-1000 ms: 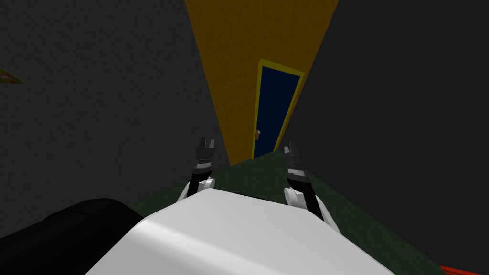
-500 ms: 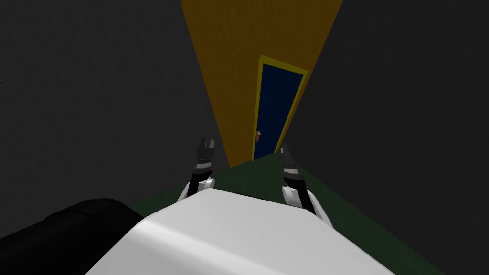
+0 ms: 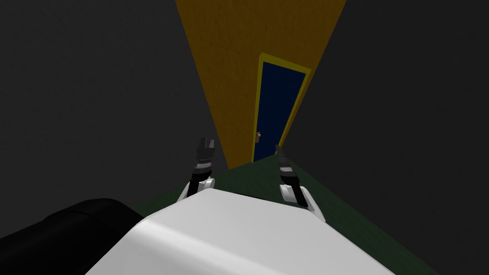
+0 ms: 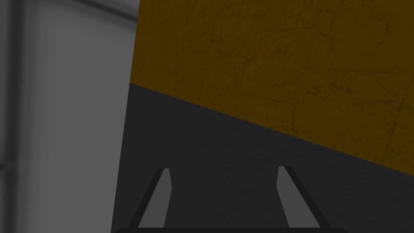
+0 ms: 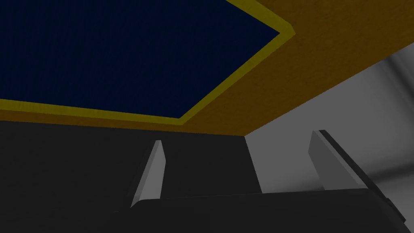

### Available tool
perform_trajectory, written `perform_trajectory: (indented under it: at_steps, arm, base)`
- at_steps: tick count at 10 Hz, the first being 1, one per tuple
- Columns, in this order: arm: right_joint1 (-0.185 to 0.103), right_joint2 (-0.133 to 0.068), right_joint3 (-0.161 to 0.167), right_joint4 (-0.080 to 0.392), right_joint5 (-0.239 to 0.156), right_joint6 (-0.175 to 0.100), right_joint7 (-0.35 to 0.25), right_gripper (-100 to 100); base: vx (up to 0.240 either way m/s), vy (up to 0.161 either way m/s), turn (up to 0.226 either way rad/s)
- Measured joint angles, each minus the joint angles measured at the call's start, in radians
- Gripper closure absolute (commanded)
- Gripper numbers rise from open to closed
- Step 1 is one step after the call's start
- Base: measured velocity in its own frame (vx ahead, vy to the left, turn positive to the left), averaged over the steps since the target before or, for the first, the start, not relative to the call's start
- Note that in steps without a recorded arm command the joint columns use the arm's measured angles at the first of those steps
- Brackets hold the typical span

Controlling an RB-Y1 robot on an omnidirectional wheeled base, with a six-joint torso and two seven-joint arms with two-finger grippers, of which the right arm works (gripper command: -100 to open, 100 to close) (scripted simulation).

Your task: Pull the door open

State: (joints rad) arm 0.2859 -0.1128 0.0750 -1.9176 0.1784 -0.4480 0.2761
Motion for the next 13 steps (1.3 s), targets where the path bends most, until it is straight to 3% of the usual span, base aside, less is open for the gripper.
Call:
perform_trajectory:
  at_steps: [13]
  arm:
    - [-0.141, -0.051, 0.021, 0.281, 0.146, -0.017, 0.186, -100]
  base:
    - [0.096, -0.032, 0.024]
